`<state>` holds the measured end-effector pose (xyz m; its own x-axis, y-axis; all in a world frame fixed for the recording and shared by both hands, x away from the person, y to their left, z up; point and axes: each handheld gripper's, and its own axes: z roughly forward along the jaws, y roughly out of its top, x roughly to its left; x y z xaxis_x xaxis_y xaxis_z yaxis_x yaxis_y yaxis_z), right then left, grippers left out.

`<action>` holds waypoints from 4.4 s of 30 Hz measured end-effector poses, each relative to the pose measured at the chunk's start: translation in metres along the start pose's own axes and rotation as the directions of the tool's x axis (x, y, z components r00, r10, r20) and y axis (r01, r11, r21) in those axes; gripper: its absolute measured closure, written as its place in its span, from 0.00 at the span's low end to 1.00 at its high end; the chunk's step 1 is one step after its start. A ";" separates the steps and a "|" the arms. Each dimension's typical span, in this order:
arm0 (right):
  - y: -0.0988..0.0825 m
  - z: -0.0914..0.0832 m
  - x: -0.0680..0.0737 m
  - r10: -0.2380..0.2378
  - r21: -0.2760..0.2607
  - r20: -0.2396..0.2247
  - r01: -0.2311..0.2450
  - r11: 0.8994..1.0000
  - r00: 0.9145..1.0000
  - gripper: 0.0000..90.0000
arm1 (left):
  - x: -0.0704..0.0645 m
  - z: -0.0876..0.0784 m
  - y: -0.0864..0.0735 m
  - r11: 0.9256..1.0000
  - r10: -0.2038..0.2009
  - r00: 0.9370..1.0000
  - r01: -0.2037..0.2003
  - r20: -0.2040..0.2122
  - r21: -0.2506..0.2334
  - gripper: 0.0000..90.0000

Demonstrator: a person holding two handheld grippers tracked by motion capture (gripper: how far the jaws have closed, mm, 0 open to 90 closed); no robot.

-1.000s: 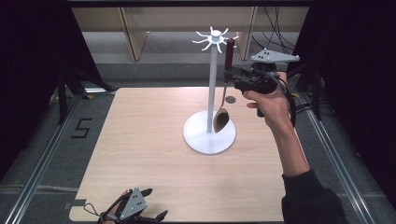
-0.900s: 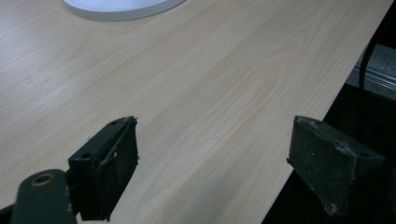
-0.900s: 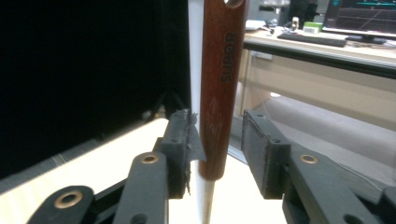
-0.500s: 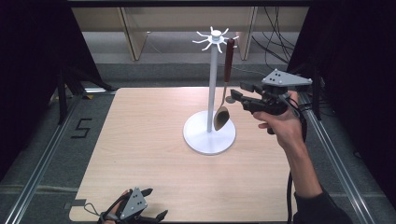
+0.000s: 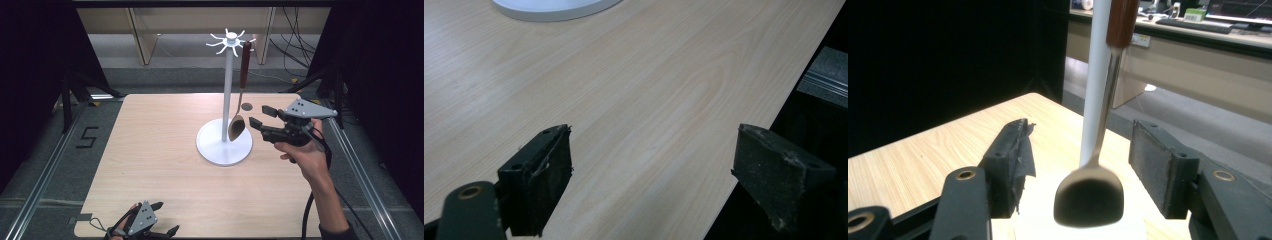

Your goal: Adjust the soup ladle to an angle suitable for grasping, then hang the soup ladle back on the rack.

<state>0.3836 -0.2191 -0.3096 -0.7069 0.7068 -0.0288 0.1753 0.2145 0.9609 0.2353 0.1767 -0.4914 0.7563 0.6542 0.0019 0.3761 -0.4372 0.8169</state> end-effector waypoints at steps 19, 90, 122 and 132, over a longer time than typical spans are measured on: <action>-0.031 -0.005 -0.005 0.039 0.094 -0.047 -0.034 0.995 0.998 0.45 | 0.001 0.000 0.001 1.000 0.021 1.000 -0.021 -0.003 0.013 0.17; -0.130 0.017 0.031 0.040 0.353 -0.185 0.029 0.935 0.982 0.31 | -0.001 -0.001 0.001 1.000 0.013 1.000 -0.013 -0.001 -0.001 0.17; -0.161 0.002 0.050 0.034 0.378 -0.188 0.040 0.925 0.982 0.20 | -0.002 -0.001 0.001 1.000 0.010 1.000 -0.010 0.003 -0.006 0.17; -0.169 -0.004 0.054 0.006 0.389 -0.191 0.070 0.919 0.982 0.20 | -0.001 -0.001 0.001 1.000 0.017 1.000 -0.017 0.006 0.005 0.17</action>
<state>0.3131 -0.2201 -0.4720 -0.8238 0.5661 0.0305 0.3782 0.5086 0.7735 0.2343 0.1764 -0.4900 0.7659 0.6428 0.0127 0.3655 -0.4515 0.8140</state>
